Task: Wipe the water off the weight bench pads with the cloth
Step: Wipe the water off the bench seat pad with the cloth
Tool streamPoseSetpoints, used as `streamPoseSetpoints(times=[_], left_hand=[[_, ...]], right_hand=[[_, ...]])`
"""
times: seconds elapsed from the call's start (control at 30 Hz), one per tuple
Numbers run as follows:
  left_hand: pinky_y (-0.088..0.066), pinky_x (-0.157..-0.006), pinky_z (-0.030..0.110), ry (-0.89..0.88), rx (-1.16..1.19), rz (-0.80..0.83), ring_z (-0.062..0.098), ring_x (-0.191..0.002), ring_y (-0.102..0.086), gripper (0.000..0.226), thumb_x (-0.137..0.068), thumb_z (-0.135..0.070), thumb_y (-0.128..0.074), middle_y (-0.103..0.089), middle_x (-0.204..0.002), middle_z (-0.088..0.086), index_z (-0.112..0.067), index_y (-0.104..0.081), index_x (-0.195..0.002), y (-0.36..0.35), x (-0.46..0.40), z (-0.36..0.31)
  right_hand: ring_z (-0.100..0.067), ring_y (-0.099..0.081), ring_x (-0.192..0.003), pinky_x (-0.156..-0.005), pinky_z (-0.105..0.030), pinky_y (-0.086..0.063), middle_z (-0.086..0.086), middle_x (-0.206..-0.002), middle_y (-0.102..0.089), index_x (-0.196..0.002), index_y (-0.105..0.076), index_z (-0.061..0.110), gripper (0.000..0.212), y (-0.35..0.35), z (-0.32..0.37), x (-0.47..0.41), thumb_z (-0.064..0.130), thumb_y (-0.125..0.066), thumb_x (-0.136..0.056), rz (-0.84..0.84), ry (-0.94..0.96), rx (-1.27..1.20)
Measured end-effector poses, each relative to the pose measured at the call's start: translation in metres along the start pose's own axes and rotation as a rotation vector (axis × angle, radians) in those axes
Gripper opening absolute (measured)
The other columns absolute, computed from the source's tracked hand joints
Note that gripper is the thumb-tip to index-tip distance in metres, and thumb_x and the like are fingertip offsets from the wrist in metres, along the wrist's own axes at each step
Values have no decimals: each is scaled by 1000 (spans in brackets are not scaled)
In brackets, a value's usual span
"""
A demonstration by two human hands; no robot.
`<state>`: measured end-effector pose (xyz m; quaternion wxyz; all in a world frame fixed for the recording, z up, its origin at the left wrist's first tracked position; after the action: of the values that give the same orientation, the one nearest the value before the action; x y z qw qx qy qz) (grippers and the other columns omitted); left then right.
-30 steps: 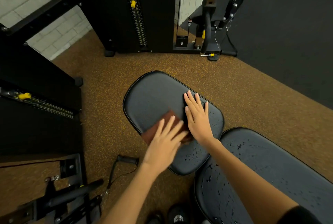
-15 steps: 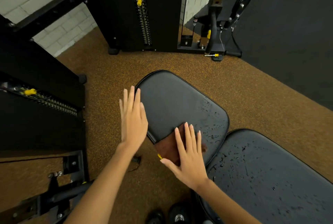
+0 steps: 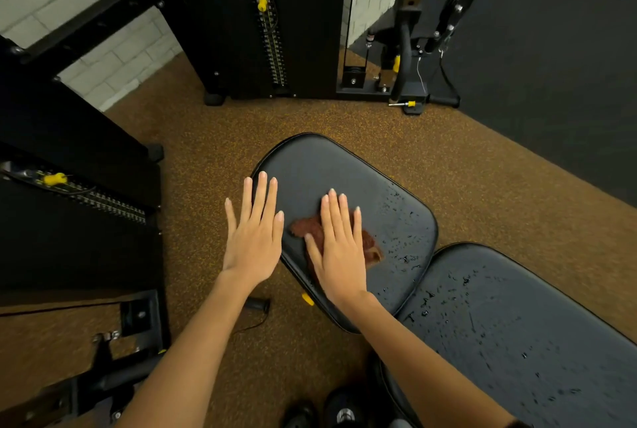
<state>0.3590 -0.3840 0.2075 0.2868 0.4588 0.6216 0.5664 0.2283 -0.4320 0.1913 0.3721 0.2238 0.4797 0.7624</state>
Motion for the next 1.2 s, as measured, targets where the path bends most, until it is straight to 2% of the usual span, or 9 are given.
streamPoseSetpoints(times=[0.23, 0.33, 0.47, 0.67, 0.83, 0.93, 1.0, 1.07, 1.2], left_hand=[[9, -112, 63, 64, -9, 79, 19, -141, 30, 66, -90, -53, 6, 29, -153, -4, -21, 22, -146, -8, 0, -1], [11, -109, 65, 87, -10, 124, 21, -139, 34, 70, -87, -57, 7, 34, -151, -2, -20, 27, -144, -13, 3, -4], [15, -106, 66, 131, 35, 196, 21, -134, 42, 73, -85, -63, 6, 45, -144, -5, -23, 35, -139, -18, 4, -6], [16, -105, 66, 159, 75, 262, 23, -130, 46, 70, -98, -52, -13, 50, -139, -5, -23, 38, -135, -16, 1, -9], [15, -106, 66, 161, 50, 263, 23, -129, 47, 70, -96, -54, -10, 51, -138, -5, -23, 41, -133, -17, 0, -8], [13, -107, 66, 140, 12, 179, 28, -136, 37, 68, -94, -57, 1, 41, -147, 2, -18, 32, -141, -16, 2, -7], [3, -109, 68, 91, -104, 85, 33, -145, 13, 70, -96, -52, -3, 11, -158, 12, -11, 6, -151, -12, 5, -11], [-6, -109, 69, 36, -179, 50, 31, -146, -7, 66, -97, -43, -15, -13, -158, 15, -6, -14, -150, -12, 8, -19], [-15, -110, 66, -120, -219, -8, 29, -145, -16, 62, -97, -38, -20, -20, -157, 13, -5, -21, -149, -15, 14, -48]], right_hand=[[-18, 3, -150, -121, -46, -3, 0, -163, -5, -155, -11, 16, 68, -3, 0, 42, 42, -40, -99, 249, 475, 42], [-20, -1, -150, -120, -49, -3, 4, -163, -5, -155, -10, 22, 76, -1, -33, 66, 40, -48, -92, 301, 551, 147], [-21, -3, -150, -115, -53, -12, 6, -163, -5, -155, -9, 25, 75, 17, -98, 65, 39, -44, -91, 204, 269, 173], [-18, 5, -150, -119, -49, 0, 7, -163, -3, -155, -7, 23, 61, 16, -97, 17, 39, -25, -99, 76, -48, -8], [-18, 7, -150, -120, -45, 5, 4, -163, -1, -155, -6, 19, 61, 14, -75, 15, 42, -23, -101, 81, -37, -44], [-16, 6, -150, -120, -44, 5, 7, -163, 1, -156, -5, 21, 64, 17, -72, 33, 40, -33, -101, 160, 150, -40], [-15, 5, -150, -120, -43, 3, 9, -163, 1, -156, -4, 22, 67, 22, -83, 45, 39, -38, -101, 177, 203, -13], [-16, 2, -150, -120, -44, 0, 8, -163, -1, -156, -3, 21, 68, 25, -102, 52, 40, -37, -100, 155, 155, 16], [-16, 4, -150, -120, -41, 3, 6, -163, 0, -155, -1, 20, 65, 27, -136, 49, 43, -27, -100, 113, -40, 30]])
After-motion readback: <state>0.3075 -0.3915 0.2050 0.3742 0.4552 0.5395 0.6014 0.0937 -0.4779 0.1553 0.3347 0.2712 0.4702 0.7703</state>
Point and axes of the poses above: each hand's wrist, its own x-axis away from the middle knuckle, its own y-axis out of the back of the hand, z = x × y, the point moved 9 cm from there along -x, towards the middle knuckle
